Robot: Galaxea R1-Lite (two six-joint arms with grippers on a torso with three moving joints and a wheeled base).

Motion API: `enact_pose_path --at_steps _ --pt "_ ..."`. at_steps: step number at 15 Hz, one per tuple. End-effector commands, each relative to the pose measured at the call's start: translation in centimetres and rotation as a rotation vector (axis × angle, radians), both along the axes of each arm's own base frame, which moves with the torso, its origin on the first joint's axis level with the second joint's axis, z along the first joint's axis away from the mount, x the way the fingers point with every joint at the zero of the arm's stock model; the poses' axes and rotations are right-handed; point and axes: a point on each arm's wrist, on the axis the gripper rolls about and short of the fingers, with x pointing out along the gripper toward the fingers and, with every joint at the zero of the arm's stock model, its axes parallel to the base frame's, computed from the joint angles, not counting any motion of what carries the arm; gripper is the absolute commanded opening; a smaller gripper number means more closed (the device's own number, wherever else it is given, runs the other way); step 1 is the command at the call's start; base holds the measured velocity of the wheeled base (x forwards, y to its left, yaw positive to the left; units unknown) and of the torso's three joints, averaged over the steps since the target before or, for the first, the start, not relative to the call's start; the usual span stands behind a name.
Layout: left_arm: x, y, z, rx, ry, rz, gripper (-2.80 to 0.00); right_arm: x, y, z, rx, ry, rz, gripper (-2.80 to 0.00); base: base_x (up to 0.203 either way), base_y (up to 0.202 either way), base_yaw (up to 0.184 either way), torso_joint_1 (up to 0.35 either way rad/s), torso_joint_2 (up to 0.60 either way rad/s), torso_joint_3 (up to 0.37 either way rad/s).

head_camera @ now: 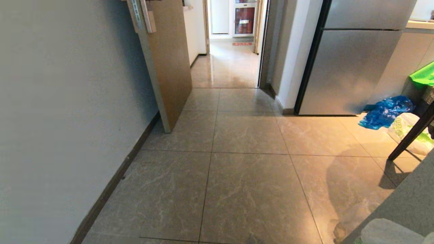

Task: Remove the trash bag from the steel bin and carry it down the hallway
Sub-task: Put the trash bag at the door

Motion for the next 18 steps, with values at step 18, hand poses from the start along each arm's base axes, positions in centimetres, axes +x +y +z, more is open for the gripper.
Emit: enact_pose_path --at_steps 18 --pt "0.0 0.0 0.0 -0.002 0.0 0.0 -2.8 0.01 0.0 -0.05 0.003 0.002 0.0 -2.8 0.19 0.0 0.001 0.002 0.0 0.003"
